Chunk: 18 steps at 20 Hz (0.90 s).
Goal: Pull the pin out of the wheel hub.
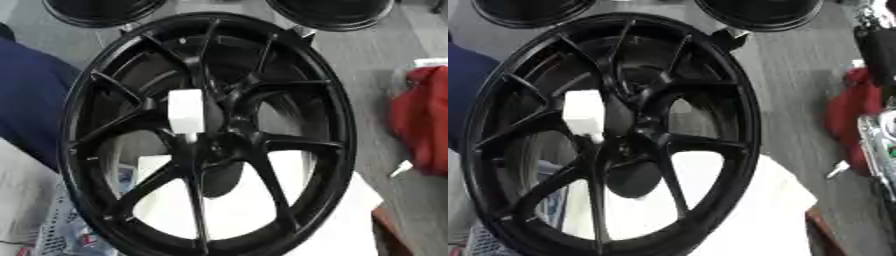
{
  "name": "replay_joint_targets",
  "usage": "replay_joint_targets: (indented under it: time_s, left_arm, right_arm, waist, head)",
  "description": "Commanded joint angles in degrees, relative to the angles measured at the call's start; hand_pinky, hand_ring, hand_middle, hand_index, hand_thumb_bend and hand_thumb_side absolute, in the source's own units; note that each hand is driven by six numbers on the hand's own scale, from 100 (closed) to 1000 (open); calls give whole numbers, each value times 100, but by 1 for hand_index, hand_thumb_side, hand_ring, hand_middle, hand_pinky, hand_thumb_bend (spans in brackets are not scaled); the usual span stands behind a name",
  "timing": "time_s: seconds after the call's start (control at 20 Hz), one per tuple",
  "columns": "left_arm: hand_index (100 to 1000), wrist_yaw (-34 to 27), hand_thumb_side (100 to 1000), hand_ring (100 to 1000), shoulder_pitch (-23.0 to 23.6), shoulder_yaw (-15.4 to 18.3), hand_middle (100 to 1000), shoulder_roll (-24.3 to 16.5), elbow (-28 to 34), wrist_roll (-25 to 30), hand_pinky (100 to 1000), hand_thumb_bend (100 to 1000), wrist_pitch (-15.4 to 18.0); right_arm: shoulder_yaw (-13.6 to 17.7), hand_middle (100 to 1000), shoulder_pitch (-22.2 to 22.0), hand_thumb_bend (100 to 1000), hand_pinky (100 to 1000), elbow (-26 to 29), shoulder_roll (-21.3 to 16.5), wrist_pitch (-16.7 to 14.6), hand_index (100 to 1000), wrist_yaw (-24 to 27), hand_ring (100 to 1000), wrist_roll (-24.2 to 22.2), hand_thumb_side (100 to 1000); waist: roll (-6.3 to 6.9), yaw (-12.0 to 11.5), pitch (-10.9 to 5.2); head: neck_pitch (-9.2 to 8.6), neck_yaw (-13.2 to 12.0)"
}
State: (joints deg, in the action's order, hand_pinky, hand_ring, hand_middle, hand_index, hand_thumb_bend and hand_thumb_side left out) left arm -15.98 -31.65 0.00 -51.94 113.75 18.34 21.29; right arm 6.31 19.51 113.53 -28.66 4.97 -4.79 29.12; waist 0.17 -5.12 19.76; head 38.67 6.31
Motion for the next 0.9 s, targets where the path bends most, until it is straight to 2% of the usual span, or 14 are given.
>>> replay_joint_targets:
  time_s: [0.05,0.2,0.4,0.65,0.8,0.9]
  left_arm:
    - [853,332,724,676,-314,-141,739,-604,84,460,804,100,128]
    - [850,652,701,701,-739,-384,738,-881,84,930,804,100,269]
    - [849,995,692,728,-1283,-767,741,-1004,84,1601,807,100,346]
    - [848,1244,726,753,-1927,-1240,744,-928,84,2463,814,100,355]
    - [847,1389,750,759,-2255,-1500,743,-836,84,3072,817,100,267]
    - [848,1449,776,759,-2429,-1677,743,-772,84,3293,818,100,179]
  right_arm:
    - [7,663,0,100,791,107,-215,20,843,-13,724,-28,528]
    - [-16,663,-14,100,791,107,-252,42,843,-7,724,-59,527]
    - [-40,663,-22,100,791,107,-284,58,843,-2,723,-95,527]
    - [-67,662,-35,100,790,107,-291,68,843,15,721,-114,528]
    - [-80,662,-36,100,790,107,-298,72,843,24,721,-123,528]
    - [-91,662,-30,100,790,107,-297,74,843,30,721,-131,528]
  waist:
    - [9,5,-156]
    - [15,17,-169]
    - [36,34,-184]
    - [65,48,-173]
    - [79,51,-159]
    - [86,52,-150]
  head:
    - [-4,20]
    - [-11,-4]
    - [-20,-21]
    - [-41,-34]
    - [-48,-43]
    - [-50,-51]
